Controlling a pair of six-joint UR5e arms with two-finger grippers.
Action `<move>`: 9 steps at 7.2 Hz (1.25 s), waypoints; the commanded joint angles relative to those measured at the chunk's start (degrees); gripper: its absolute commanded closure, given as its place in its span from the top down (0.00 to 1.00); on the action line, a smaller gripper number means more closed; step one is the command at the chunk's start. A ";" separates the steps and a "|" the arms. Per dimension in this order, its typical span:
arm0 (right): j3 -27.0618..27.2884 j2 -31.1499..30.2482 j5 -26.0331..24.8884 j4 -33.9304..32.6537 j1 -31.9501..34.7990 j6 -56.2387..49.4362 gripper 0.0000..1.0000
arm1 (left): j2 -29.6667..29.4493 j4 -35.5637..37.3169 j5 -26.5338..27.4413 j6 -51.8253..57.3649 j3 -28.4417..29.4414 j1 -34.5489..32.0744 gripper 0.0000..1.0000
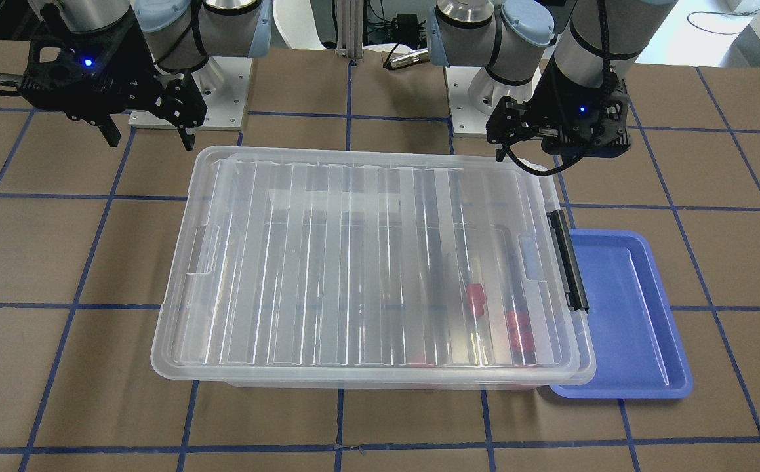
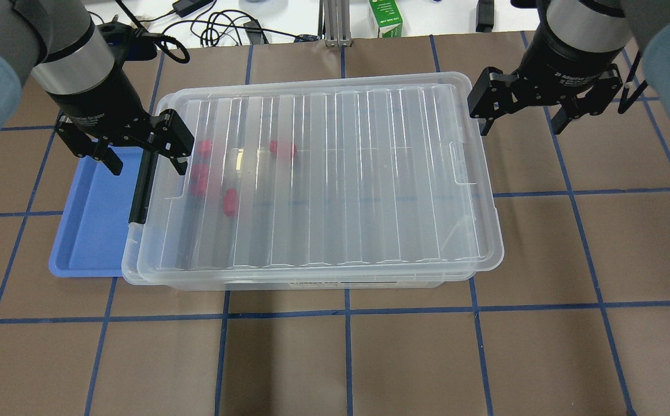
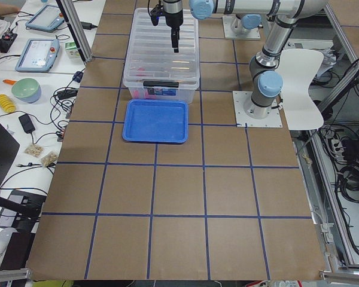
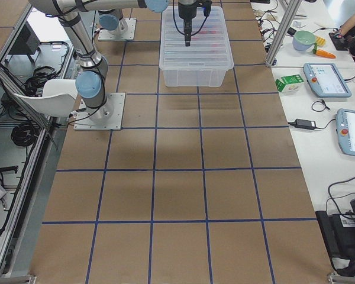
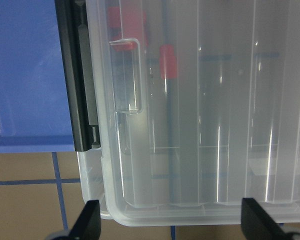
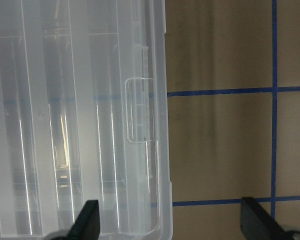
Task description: Place red block in blue tray from box
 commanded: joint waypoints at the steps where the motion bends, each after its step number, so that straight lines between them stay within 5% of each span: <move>1: -0.09 -0.08 0.01 0.03 0.00 -0.02 1.00 | 0.00 0.01 -0.05 0.09 -0.01 0.00 1.00; 6: 1.31 1.14 0.71 -0.32 -0.61 0.51 1.00 | 0.09 -0.07 0.04 0.09 -0.18 0.00 1.00; 9: 7.70 9.12 0.19 -13.26 -1.84 -1.25 1.00 | 0.09 0.01 0.22 0.35 -0.01 0.09 1.00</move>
